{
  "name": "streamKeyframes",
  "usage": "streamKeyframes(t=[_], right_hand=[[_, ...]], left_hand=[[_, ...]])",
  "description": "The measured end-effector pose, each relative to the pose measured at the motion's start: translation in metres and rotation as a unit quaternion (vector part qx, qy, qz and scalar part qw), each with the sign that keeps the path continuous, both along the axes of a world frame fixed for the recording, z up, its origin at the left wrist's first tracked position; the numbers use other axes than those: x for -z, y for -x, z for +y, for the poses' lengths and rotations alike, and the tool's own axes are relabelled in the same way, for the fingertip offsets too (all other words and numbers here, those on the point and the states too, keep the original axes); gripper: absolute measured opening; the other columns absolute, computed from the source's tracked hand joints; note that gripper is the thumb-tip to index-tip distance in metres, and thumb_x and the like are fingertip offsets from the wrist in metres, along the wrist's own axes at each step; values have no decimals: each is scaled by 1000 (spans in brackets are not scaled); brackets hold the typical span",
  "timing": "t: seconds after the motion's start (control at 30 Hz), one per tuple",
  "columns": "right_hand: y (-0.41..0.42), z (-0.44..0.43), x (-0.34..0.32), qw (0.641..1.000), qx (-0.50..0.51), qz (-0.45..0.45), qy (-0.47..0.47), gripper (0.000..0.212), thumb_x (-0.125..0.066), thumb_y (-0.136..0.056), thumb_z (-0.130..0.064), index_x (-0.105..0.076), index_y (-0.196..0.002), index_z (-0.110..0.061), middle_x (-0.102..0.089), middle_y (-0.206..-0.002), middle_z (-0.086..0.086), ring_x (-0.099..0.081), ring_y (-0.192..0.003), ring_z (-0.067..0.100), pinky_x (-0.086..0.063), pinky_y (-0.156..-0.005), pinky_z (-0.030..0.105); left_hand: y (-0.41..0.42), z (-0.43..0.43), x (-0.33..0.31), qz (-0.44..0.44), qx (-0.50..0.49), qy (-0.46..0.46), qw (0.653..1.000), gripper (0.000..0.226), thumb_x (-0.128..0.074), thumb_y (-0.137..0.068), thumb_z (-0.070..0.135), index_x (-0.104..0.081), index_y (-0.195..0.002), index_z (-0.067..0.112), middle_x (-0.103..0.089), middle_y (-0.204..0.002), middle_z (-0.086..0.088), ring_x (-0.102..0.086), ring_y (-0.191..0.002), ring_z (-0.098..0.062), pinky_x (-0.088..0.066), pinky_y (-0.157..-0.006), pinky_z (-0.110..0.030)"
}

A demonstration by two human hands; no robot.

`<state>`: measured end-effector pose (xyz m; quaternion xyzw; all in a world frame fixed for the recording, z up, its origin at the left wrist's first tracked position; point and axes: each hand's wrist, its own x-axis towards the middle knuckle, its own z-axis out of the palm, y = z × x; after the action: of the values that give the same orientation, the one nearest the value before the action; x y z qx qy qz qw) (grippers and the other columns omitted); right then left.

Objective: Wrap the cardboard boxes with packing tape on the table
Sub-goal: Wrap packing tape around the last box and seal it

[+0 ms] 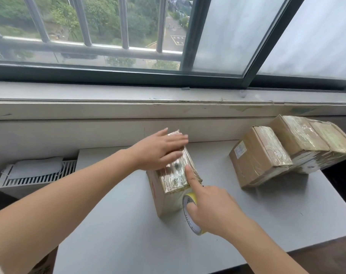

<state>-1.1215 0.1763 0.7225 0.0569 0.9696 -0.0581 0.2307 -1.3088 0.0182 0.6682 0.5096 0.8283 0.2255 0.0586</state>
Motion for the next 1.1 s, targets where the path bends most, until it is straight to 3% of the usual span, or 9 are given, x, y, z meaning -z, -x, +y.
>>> streamKeyframes(t=[0.1, 0.27, 0.37, 0.53, 0.67, 0.8, 0.9, 1.1], right_hand=[[3, 0, 0, 1000, -3, -4, -1, 80, -35, -101, -41, 23, -155, -45, -44, -82, 0, -44, -74, 24, -22, -51, 32], [7, 2, -2, 1000, -11, -5, -6, 80, -37, -101, -39, 20, -157, -43, -42, -75, -1, -43, -74, 26, -23, -51, 32], [4, 0, 2, 1000, -9, 2, -9, 80, -37, -101, -41, 19, -158, -43, -47, -80, 1, -45, -76, 28, -26, -52, 34], [6, -1, 3, 1000, -1, -8, -11, 78, -38, -101, -43, 13, -159, -42, -52, -87, 2, -48, -82, 30, -37, -68, 37], [7, 2, -1, 1000, -1, -5, -5, 78, -37, -101, -42, 15, -158, -45, -49, -77, -1, -50, -77, 27, -31, -53, 33], [6, 0, 0, 1000, 0, 0, 2, 77, -37, -101, -39, 14, -159, -43, -46, -74, -3, -47, -75, 25, -32, -55, 34], [8, 3, -1, 1000, -4, -1, 0, 79, -37, -100, -39, 16, -159, -43, -43, -74, -4, -48, -81, 29, -38, -67, 36], [9, 0, 1, 1000, -9, 1, -7, 76, -38, -99, -43, 5, -161, -35, -44, -77, -1, -47, -83, 33, -40, -71, 37]], left_hand=[[-6, 0, 8, -9, 12, 58, 998, 76, -13, -99, 63, -16, -165, 25, -4, -171, 12, 7, -155, 2, 10, -127, -35], [-17, 5, -2, 18, 5, 135, 991, 102, -1, -89, 84, 2, -165, 15, 14, -171, -2, 17, -156, -9, 10, -128, -39], [-36, 0, -4, 35, 11, 154, 987, 100, 0, -90, 77, 5, -164, 11, 20, -169, -6, 20, -156, -16, 11, -127, -34], [-48, -1, 0, 14, 0, 141, 990, 88, -9, -100, 71, 3, -164, 12, 16, -170, -6, 16, -157, -13, 8, -127, -30], [-31, -1, -14, -14, 12, 149, 989, 80, -21, -104, 64, -3, -165, 17, 9, -171, 3, 10, -157, -6, 6, -128, -29], [-13, 2, -16, -16, -63, 171, 983, 76, -19, -105, 62, 0, -165, 22, 9, -171, 8, 8, -156, -3, -1, -129, -42], [-21, 16, -12, -29, -96, 155, 983, 81, -21, -104, 65, 0, -165, 16, 8, -172, 1, 7, -158, -9, 2, -129, -40], [-47, 33, -12, -57, -151, 146, 976, 96, -28, -100, 70, 4, -163, 5, 12, -171, -13, 11, -159, -20, 4, -129, -37]])
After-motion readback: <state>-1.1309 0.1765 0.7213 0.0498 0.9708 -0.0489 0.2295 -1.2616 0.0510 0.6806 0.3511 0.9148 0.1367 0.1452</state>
